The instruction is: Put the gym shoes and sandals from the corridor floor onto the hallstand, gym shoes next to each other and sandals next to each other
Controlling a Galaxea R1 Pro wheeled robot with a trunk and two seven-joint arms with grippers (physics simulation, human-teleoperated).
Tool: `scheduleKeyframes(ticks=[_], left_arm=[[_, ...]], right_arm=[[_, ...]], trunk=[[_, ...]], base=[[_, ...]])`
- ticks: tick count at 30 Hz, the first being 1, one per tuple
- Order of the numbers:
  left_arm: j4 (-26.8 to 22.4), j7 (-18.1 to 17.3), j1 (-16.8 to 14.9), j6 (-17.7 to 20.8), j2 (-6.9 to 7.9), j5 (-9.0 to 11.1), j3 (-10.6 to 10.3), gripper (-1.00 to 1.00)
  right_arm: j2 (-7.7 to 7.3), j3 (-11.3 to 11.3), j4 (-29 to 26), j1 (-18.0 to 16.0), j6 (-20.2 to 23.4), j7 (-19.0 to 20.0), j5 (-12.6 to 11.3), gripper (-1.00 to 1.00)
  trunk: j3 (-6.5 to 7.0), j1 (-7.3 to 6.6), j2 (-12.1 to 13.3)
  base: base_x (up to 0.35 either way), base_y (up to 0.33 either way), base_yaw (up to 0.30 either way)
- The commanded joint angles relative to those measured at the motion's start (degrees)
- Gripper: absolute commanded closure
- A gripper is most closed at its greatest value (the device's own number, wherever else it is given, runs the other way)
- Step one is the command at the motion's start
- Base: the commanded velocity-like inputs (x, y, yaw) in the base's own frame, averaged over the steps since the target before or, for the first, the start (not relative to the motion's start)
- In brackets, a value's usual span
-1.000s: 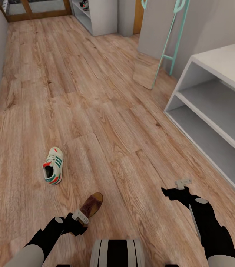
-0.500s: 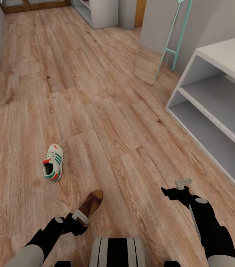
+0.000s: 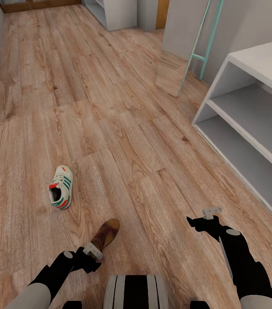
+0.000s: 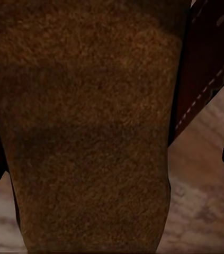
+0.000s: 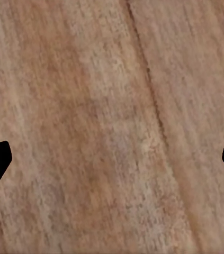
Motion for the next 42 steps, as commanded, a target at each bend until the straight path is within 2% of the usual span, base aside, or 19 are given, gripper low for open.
scheduleKeyframes(ticks=[1,6,7,42], left_arm=[[-0.12,-0.45,0.0,0.34,-0.06,-0.27,0.43,-1.0],[-0.12,-0.32,0.0,0.47,0.13,-0.27,0.58,-1.0],[-0.12,-0.33,0.0,0.48,0.21,-0.27,0.57,1.0],[-0.23,-0.33,0.0,-0.09,0.3,-0.18,1.02,1.0]], right_arm=[[0.02,-0.11,-0.09,-0.03,0.16,0.53,0.6,-1.0],[0.02,-0.11,-0.09,-0.03,0.16,0.53,0.6,-1.0],[0.02,-0.11,-0.09,-0.03,0.16,0.53,0.6,-1.0],[-0.01,-0.11,-0.09,-0.03,0.16,0.53,0.6,-1.0]], trunk=[[-0.04,-0.01,-0.01],[-0.04,-0.01,-0.01],[-0.04,-0.01,-0.01],[-0.18,-0.01,-0.01]], base=[[0.0,0.0,0.0],[0.0,0.0,0.0],[0.0,0.0,0.0],[0.0,0.0,0.0]])
